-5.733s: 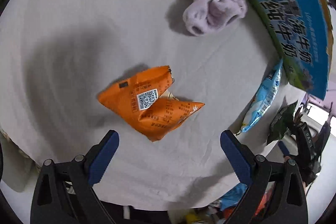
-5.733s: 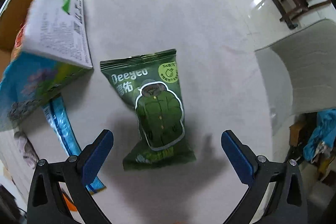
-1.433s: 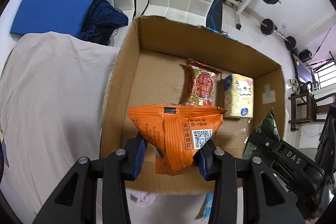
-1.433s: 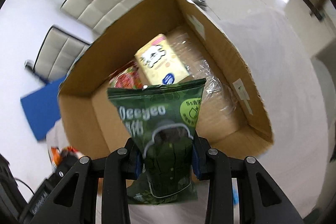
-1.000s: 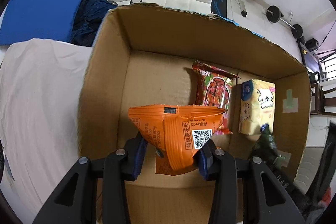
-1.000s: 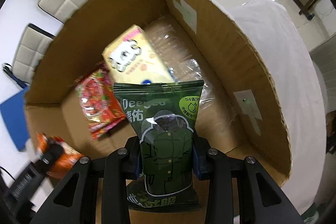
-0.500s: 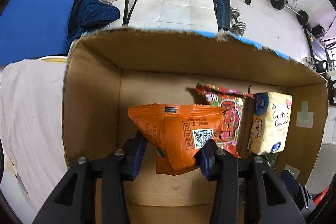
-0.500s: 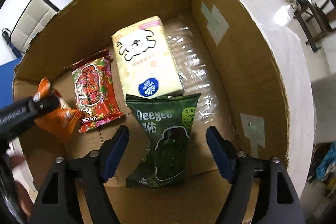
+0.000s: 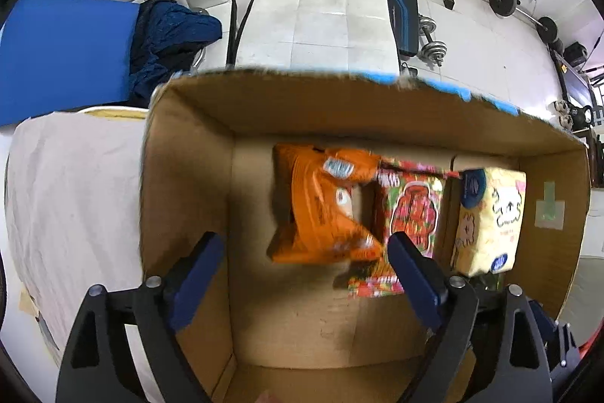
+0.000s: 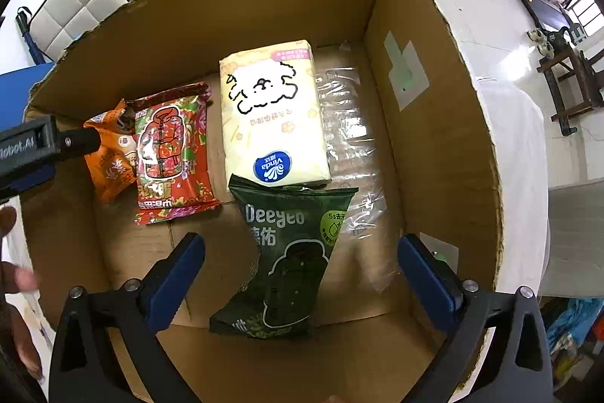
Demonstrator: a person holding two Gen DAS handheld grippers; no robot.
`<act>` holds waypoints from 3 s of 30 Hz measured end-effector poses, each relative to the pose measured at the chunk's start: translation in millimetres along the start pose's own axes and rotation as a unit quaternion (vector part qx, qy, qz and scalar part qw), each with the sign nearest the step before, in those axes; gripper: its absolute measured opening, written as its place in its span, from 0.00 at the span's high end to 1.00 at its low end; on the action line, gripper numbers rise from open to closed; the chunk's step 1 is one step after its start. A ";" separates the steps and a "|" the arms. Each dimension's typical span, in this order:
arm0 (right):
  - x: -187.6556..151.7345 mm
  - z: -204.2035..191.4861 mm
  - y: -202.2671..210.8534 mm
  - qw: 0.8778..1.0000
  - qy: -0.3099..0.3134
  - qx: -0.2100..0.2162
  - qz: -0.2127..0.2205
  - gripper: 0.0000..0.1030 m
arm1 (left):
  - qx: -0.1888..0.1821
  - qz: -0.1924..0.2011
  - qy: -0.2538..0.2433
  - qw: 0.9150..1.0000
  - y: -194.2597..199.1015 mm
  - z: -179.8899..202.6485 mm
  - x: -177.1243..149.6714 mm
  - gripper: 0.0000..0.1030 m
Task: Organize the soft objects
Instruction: 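Carry both bags into the box and open both tools to drop them, then move both tools toward the lilac towel and blue packet beside the box, then grasp the lilac rolled towel with the left tool while the right tool grasps the blue packet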
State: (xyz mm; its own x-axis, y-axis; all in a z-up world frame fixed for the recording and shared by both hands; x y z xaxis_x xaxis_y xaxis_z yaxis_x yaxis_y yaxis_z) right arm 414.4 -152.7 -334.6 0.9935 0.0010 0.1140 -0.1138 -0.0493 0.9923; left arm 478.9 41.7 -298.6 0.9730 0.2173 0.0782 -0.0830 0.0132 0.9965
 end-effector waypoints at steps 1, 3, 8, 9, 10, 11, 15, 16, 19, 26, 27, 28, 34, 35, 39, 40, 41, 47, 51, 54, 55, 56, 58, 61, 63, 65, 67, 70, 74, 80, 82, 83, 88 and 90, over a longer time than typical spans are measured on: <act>2.8 0.0 -0.5 1.000 0.003 0.000 0.002 0.00 | -0.002 0.001 0.000 1.000 2.0 -1.2 -4.0 0.08; -1.7 7.9 9.1 1.000 0.013 -0.004 0.006 0.00 | -0.009 0.003 0.004 1.000 7.3 -4.9 -14.0 0.06; -12.3 6.9 26.8 0.999 0.033 -0.010 0.019 0.00 | -0.020 0.041 0.022 0.999 33.5 -15.5 -45.1 0.06; -15.2 6.2 32.6 0.999 0.038 -0.014 0.024 0.00 | -0.019 0.055 0.022 0.998 40.3 -16.4 -51.5 0.06; -19.1 6.3 39.0 0.999 0.042 -0.014 0.029 0.00 | -0.015 0.069 0.020 0.997 48.3 -17.0 -58.4 0.06; -22.8 6.2 44.9 0.998 0.048 -0.016 0.035 0.00 | -0.011 0.085 0.018 0.996 58.6 -18.0 -66.0 0.06; -35.5 -0.7 71.4 0.996 0.068 -0.026 0.059 0.00 | -0.007 0.132 0.010 0.991 91.9 -20.5 -92.8 0.06; -38.6 -2.7 78.6 0.995 0.072 -0.028 0.067 0.00 | -0.005 0.142 0.007 0.990 99.9 -21.2 -98.9 0.06; -53.6 -7.2 104.9 0.993 0.082 -0.027 0.085 0.00 | -0.008 0.156 0.005 0.988 117.5 -23.0 -112.1 0.06; -81.2 -11.7 158.4 0.988 0.088 -0.017 0.122 0.00 | -0.026 0.186 0.007 0.982 164.2 -28.7 -145.0 0.06; -85.2 -12.0 165.8 0.988 0.089 -0.017 0.128 0.00 | -0.026 0.191 0.005 0.981 170.5 -28.4 -149.5 0.06; -88.7 -12.0 171.6 0.987 0.089 -0.019 0.132 0.00 | -0.026 0.193 0.004 0.981 174.9 -28.2 -153.0 0.06; -112.7 -14.6 207.0 0.984 0.091 -0.016 0.155 0.00 | -0.035 0.211 -0.001 0.977 202.0 -25.5 -176.5 0.06; -115.6 -15.3 210.9 0.983 0.092 -0.016 0.158 0.00 | -0.034 0.215 -0.002 0.976 206.1 -25.4 -180.7 0.06; -126.6 -16.8 227.2 0.981 0.093 -0.016 0.171 0.00 | -0.033 0.223 -0.003 0.974 215.9 -26.3 -191.7 0.06; -128.7 -16.9 230.3 0.980 0.092 -0.016 0.173 0.00 | -0.034 0.223 -0.002 0.974 217.2 -27.9 -193.7 0.06; -130.9 -17.1 232.6 0.980 0.091 -0.015 0.175 0.00 | -0.035 0.221 0.000 0.975 217.6 -29.7 -195.6 0.06; -146.8 -5.7 216.5 0.986 0.073 -0.017 0.152 0.00 | -0.031 0.196 0.010 0.980 192.8 -44.2 -210.3 0.06; -163.3 6.1 164.3 0.994 0.057 0.002 0.089 0.00 | -0.032 0.140 0.033 0.989 144.6 -64.0 -221.3 0.06; -174.7 9.5 117.4 0.998 0.050 0.015 0.041 0.00 | -0.028 0.092 0.057 0.994 103.5 -78.7 -224.2 0.06; -177.2 9.9 103.4 0.998 0.048 0.015 0.028 0.00 | -0.032 0.069 0.070 0.995 85.7 -84.6 -224.1 0.06; -180.9 11.0 84.7 0.999 0.047 0.016 0.011 0.00 | -0.034 0.053 0.079 0.995 73.3 -88.4 -225.1 0.06; -186.2 12.1 51.5 0.999 0.039 0.017 -0.018 0.00 | -0.043 0.025 0.098 0.994 49.4 -94.6 -223.3 0.06; -191.3 14.4 18.4 0.998 0.025 0.023 -0.045 0.03 | -0.060 -0.014 0.130 0.990 12.9 -101.2 -219.4 0.06; -194.2 15.7 -0.2 0.998 0.014 0.025 -0.059 0.10 | -0.070 -0.032 0.147 0.986 -5.4 -102.9 -216.2 0.06; -196.0 15.5 -14.6 0.997 0.005 0.032 -0.073 0.20 | -0.079 -0.049 0.158 0.983 -22.6 -103.6 -213.8 0.06; -197.5 15.6 -25.0 0.996 -0.003 0.035 -0.084 0.34 | -0.086 -0.063 0.167 0.980 -37.8 -100.6 -209.6 0.06; -198.6 15.2 -30.1 0.996 -0.008 0.029 -0.081 0.40 | -0.087 -0.071 0.169 0.979 -52.9 -95.1 -203.4 0.06; -201.7 12.4 -28.6 0.997 -0.003 0.004 -0.079 0.57 | -0.075 -0.071 0.146 0.984 -66.5 -81.6 -201.7 0.45; -220.3 9.6 -25.1 0.995 0.018 0.012 -0.100 0.75 | -0.047 -0.067 0.092 0.992 -61.4 -68.0 -228.7 0.59; -232.8 11.0 -22.9 0.994 0.024 0.017 -0.110 0.77 | -0.040 -0.072 0.070 0.994 -55.4 -64.4 -251.0 0.60; -238.4 11.9 -22.4 0.993 0.028 0.020 -0.115 0.77 | -0.038 -0.075 0.061 0.995 -53.3 -62.5 -261.0 0.60; -277.5 10.2 -18.4 0.989 0.059 0.028 -0.136 0.80 | -0.020 -0.082 0.012 0.996 -46.4 -49.8 -316.4 0.59; -291.6 9.0 -17.7 0.987 0.068 0.030 -0.142 0.80 | -0.010 -0.086 -0.001 0.996 -51.7 -43.0 -332.2 0.59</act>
State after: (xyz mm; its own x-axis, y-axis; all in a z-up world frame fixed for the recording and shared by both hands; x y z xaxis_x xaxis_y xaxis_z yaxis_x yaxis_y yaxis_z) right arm 126.7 -161.1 -385.8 0.9746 0.1572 -0.1596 0.1745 -0.0862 0.9809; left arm 150.8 10.8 -377.4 0.9737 0.2079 -0.0931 0.0801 0.0701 0.9943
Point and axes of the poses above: each gripper's, at about its wrist camera, not at the fingertips, and y roughly against the way its jaws point, z to its right, x to its top, the point moved 2 cm from there along -y, roughly the way its jaws point, and after that the axes turned 10 degrees about y, right-handed, at the moved point
